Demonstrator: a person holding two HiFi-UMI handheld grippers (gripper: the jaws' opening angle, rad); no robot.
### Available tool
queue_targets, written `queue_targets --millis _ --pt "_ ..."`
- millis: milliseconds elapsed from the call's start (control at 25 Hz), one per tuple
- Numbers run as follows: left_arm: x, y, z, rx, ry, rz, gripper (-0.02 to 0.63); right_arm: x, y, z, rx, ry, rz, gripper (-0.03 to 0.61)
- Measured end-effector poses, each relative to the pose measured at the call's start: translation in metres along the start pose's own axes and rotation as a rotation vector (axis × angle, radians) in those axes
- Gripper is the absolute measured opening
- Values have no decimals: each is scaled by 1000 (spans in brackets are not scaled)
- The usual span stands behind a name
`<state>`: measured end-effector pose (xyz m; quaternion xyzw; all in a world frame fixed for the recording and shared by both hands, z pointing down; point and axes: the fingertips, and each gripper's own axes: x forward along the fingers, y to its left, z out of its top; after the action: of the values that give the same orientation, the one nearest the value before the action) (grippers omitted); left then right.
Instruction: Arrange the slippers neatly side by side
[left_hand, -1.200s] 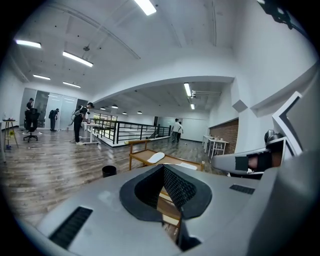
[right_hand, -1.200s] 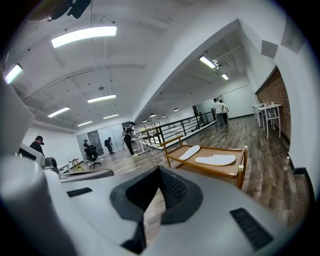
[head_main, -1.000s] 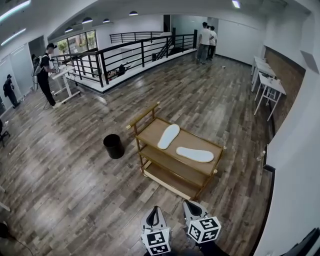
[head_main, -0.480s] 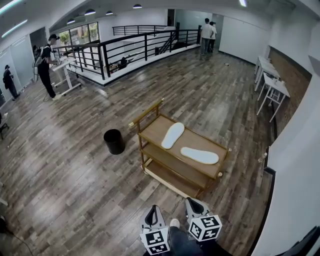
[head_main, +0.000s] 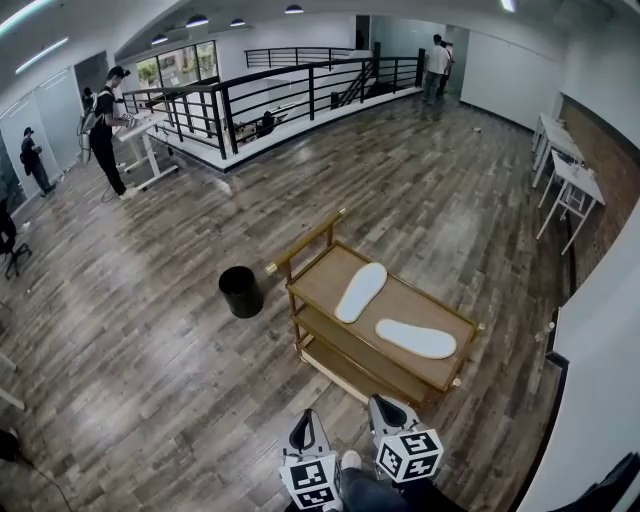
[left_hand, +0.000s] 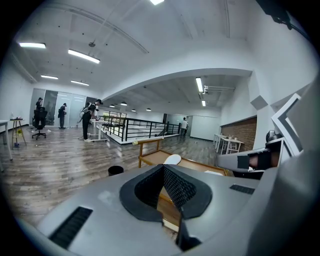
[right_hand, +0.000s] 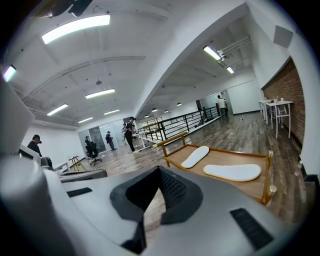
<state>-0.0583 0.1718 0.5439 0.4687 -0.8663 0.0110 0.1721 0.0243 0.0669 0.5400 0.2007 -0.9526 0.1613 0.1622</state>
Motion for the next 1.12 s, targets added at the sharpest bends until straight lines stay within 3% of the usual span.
queue_targets --millis 600,1120 --pt "119 -40 34 39 16 -40 2 66 -97 46 51 -12 -48 -2" --pt "178 -58 57 53 18 -101 2 91 -140 73 76 -40 -115 -2"
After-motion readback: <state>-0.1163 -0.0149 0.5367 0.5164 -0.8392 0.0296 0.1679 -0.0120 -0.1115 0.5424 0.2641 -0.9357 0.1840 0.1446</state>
